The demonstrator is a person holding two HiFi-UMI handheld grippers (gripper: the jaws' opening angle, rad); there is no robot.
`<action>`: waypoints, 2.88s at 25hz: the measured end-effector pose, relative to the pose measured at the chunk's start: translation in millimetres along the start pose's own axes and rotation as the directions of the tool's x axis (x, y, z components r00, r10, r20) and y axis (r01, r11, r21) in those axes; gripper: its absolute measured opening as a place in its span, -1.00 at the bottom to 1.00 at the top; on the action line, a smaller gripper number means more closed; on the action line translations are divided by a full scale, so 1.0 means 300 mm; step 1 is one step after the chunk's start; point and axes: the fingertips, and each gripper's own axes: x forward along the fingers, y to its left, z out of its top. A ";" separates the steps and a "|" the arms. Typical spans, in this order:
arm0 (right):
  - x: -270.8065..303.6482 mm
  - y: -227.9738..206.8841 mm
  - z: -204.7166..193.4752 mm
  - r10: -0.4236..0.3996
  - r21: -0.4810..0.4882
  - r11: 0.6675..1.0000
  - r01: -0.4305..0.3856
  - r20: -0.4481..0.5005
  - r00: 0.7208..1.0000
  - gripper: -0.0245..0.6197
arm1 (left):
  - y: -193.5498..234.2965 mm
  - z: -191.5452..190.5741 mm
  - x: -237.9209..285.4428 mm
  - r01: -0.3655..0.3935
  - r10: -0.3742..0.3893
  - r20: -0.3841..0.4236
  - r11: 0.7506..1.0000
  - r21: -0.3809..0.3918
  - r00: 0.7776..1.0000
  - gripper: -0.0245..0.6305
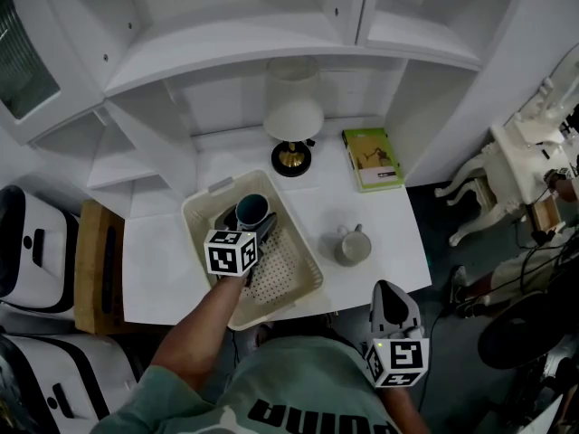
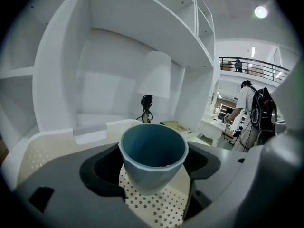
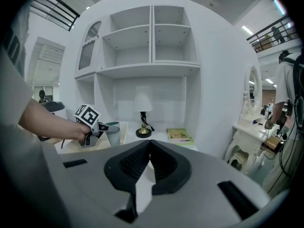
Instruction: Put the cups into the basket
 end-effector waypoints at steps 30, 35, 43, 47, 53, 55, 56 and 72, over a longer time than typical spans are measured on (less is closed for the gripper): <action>0.070 -0.084 -0.011 -0.013 -0.007 1.000 0.012 -0.052 0.999 -0.88 | 0.046 -0.128 0.155 -0.027 0.027 0.002 0.999 0.028 1.000 0.28; 0.069 -0.082 -0.010 -0.013 -0.009 1.000 0.013 -0.046 0.999 -0.88 | 0.038 -0.126 0.149 -0.015 0.014 0.014 1.000 0.021 1.000 0.28; 0.067 -0.064 0.000 -0.004 -0.011 1.000 0.004 -0.036 0.999 -0.88 | 0.026 -0.109 0.133 -0.006 0.005 0.018 0.998 0.056 1.000 0.39; 0.071 -0.050 0.005 0.009 -0.005 1.000 -0.010 -0.026 1.000 -0.88 | 0.017 -0.102 0.116 0.001 -0.002 0.022 0.998 0.064 1.000 0.41; 0.085 -0.020 0.013 0.044 0.000 0.999 -0.044 -0.012 0.999 -0.88 | 0.014 -0.058 0.036 -0.008 0.006 0.059 0.999 0.048 0.998 0.41; 0.096 -0.008 0.016 0.061 0.002 0.998 -0.061 -0.008 0.998 -0.88 | 0.005 -0.031 -0.005 -0.007 0.004 0.082 0.999 0.039 0.997 0.41; 0.101 0.000 0.017 0.070 0.003 0.998 -0.070 -0.005 0.998 -0.88 | 0.001 -0.020 -0.028 -0.006 0.003 0.094 0.999 0.034 0.996 0.41; 0.240 0.127 0.075 0.227 -0.010 0.974 -0.227 0.046 0.973 -0.88 | -0.114 0.149 -0.414 0.019 -0.017 0.221 1.000 -0.006 0.975 -0.49</action>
